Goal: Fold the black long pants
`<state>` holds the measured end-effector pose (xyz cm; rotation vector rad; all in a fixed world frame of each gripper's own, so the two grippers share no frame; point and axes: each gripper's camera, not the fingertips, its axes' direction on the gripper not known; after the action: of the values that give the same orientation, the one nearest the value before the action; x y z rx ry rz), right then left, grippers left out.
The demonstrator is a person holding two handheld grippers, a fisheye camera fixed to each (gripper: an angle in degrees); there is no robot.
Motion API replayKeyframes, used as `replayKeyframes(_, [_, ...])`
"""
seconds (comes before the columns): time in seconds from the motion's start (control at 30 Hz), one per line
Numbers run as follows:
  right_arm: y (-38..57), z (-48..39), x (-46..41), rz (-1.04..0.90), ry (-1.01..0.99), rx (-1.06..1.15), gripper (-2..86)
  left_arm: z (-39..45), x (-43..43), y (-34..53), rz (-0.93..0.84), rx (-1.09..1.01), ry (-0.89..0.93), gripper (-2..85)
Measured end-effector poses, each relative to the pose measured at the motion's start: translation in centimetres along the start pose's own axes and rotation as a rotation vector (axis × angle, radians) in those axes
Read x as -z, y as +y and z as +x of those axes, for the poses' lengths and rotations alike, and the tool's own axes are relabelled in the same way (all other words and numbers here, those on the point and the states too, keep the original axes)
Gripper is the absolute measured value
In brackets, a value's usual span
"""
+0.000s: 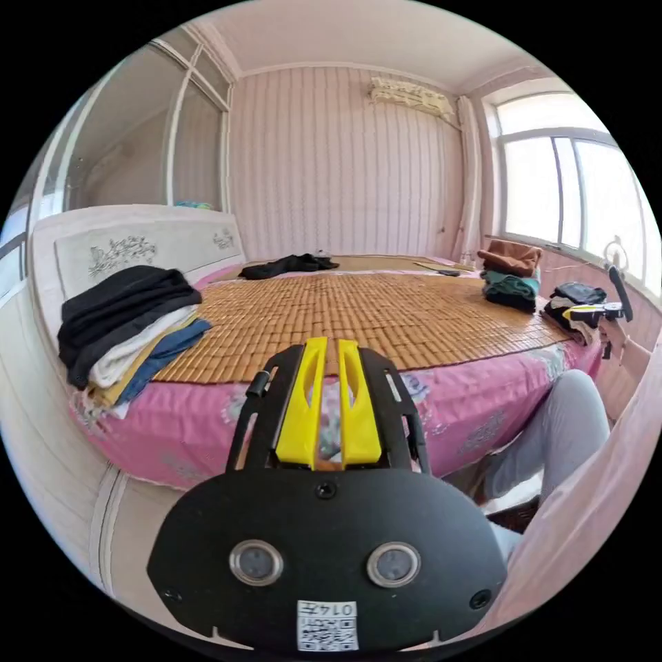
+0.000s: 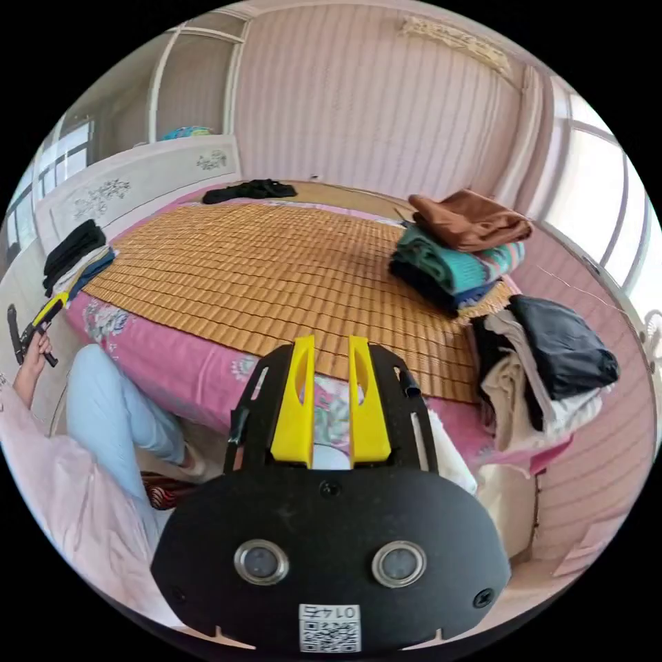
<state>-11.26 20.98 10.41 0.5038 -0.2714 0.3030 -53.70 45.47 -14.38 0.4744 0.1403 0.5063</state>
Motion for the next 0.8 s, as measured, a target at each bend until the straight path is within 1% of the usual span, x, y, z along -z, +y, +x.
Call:
replayKeyframes(0.03, [1.0,2.1,1.0,-0.002,0.088,-0.022,8.2,1.4,-0.9,-0.9,0.007,-0.019,0.037,4.4])
replayKeyframes(0.07, [1.7,4.1,1.9,-0.001,0.170,-0.035,8.6,4.5,-2.6,-2.6,0.023,-0.054,0.108,5.3])
replayKeyframes(0.1, [2.0,5.0,2.4,0.003,0.210,-0.040,8.7,7.8,-4.1,-4.1,0.038,-0.087,0.175,5.8])
replayKeyframes(0.13, [2.3,6.9,3.2,0.014,0.291,-0.052,9.0,9.5,-4.9,-4.8,0.047,-0.100,0.210,6.0])
replayKeyframes(0.17, [2.4,8.7,4.0,0.021,0.373,-0.065,9.2,12.8,-6.3,-6.0,0.064,-0.117,0.286,6.5])
replayKeyframes(0.27, [2.2,13.4,5.3,0.007,0.519,-0.087,9.5,21.2,-9.5,-8.4,0.076,-0.175,0.481,8.0])
replayKeyframes(0.3, [2.2,14.4,5.5,0.004,0.534,-0.096,9.5,24.3,-10.6,-9.0,0.075,-0.207,0.545,8.7])
replayKeyframes(0.4, [2.2,19.1,5.1,-0.026,0.519,-0.161,10.6,31.3,-13.2,-9.8,0.034,-0.296,0.682,9.6])
replayKeyframes(0.47, [2.3,21.7,3.0,-0.108,0.486,-0.162,10.7,34.6,-14.3,-9.7,0.005,-0.342,0.737,9.1])
replayKeyframes(0.53, [2.6,23.1,1.2,-0.168,0.455,-0.151,8.7,36.8,-14.7,-9.1,0.030,-0.364,0.763,8.1])
replayKeyframes(0.57, [2.7,24.0,1.1,-0.164,0.428,-0.177,6.2,37.8,-14.8,-8.6,0.043,-0.380,0.764,7.8])
replayKeyframes(0.6, [2.7,24.2,1.4,-0.143,0.413,-0.190,5.0,38.7,-15.2,-8.2,0.034,-0.399,0.760,7.8])
replayKeyframes(0.67, [2.6,24.2,3.7,-0.021,0.392,-0.213,2.0,39.6,-16.0,-7.7,-0.001,-0.403,0.764,8.2])
replayKeyframes(0.73, [2.0,23.6,5.3,0.035,0.356,-0.190,1.3,39.8,-16.9,-7.4,-0.029,-0.381,0.782,8.5])
replayKeyframes(0.8, [1.0,22.2,7.2,0.122,0.278,-0.156,0.9,39.9,-17.5,-7.1,-0.027,-0.366,0.777,10.0])
